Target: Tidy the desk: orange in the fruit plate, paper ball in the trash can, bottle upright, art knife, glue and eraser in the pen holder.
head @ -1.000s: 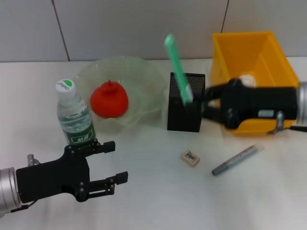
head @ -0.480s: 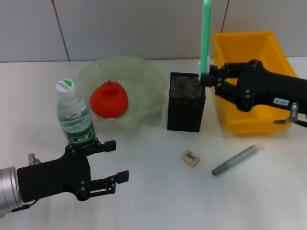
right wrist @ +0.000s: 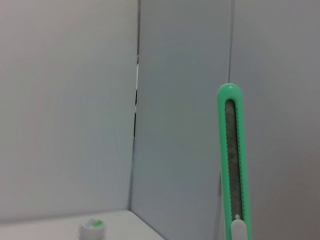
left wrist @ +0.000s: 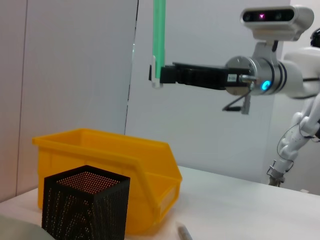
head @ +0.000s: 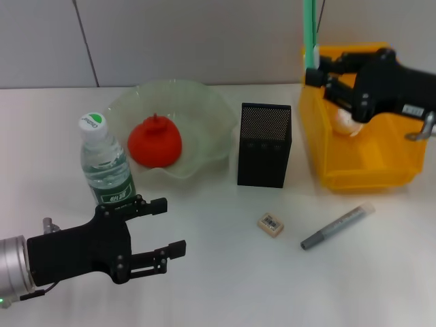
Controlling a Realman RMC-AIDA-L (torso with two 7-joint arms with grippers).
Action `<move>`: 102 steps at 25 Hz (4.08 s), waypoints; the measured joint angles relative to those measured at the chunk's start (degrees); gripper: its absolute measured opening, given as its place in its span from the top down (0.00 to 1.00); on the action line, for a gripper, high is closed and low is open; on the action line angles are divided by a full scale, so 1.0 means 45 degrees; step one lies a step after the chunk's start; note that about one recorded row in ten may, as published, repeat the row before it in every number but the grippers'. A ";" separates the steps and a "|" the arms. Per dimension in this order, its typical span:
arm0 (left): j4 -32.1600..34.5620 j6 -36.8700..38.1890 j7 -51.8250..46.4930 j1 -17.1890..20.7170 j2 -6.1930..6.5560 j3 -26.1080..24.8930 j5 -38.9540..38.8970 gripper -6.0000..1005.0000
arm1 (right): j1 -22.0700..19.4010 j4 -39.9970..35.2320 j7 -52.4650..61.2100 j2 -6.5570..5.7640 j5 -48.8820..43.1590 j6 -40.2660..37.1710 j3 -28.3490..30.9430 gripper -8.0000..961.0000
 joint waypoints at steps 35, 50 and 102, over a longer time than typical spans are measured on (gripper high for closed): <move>-0.1413 -0.0948 0.5593 0.0135 -0.0056 -0.0565 -0.1774 0.20 | -0.1789 -0.5846 -1.3505 0.0245 -0.7421 1.1989 -0.8194 0.82; -0.2614 -0.1265 0.7390 0.0090 -0.0085 -0.0567 -0.3013 0.20 | -0.1818 -0.5403 -1.8918 0.0263 -0.7456 1.3955 -0.9311 0.82; -0.3024 -0.0663 0.5498 0.0680 0.0079 0.0784 -0.3370 0.20 | -0.1365 -0.5476 -0.5299 0.0210 -0.7462 1.8194 -0.9962 0.40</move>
